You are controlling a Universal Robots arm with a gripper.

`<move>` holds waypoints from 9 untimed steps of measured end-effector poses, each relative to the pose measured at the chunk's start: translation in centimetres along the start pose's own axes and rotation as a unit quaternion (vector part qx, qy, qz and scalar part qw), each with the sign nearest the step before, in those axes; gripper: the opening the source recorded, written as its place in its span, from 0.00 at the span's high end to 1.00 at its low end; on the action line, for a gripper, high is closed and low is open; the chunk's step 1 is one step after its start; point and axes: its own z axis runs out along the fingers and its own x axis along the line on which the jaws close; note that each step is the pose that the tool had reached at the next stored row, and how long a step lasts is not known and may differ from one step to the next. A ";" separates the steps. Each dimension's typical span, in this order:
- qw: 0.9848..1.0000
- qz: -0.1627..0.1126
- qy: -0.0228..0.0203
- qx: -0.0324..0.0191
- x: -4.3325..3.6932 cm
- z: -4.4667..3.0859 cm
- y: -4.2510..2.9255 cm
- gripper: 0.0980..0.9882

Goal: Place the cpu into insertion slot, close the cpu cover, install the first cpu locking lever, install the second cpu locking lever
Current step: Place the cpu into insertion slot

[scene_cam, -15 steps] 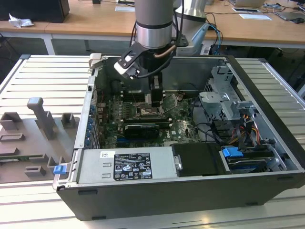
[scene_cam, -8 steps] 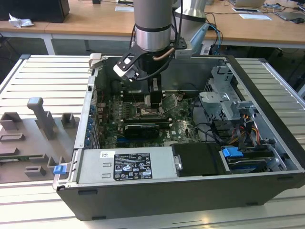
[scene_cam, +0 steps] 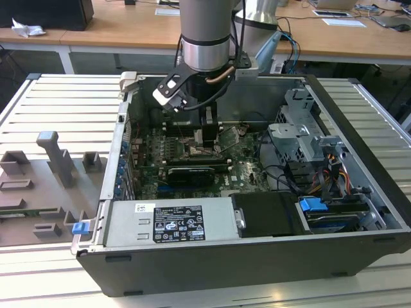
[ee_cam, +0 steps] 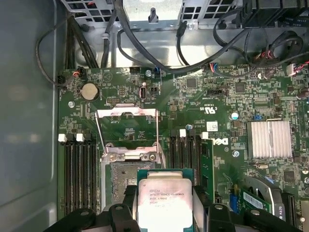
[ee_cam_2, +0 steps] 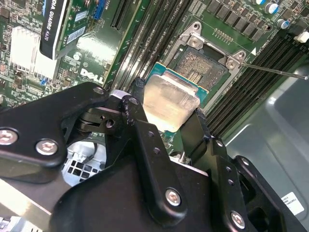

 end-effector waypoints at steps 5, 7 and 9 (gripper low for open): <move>1.000 0.000 0.000 0.000 0.20 0.40 -0.05 0.50; 1.000 -0.001 0.000 0.000 0.44 0.59 -0.07 0.50; 1.000 -0.005 0.000 0.000 0.64 0.76 -0.09 0.50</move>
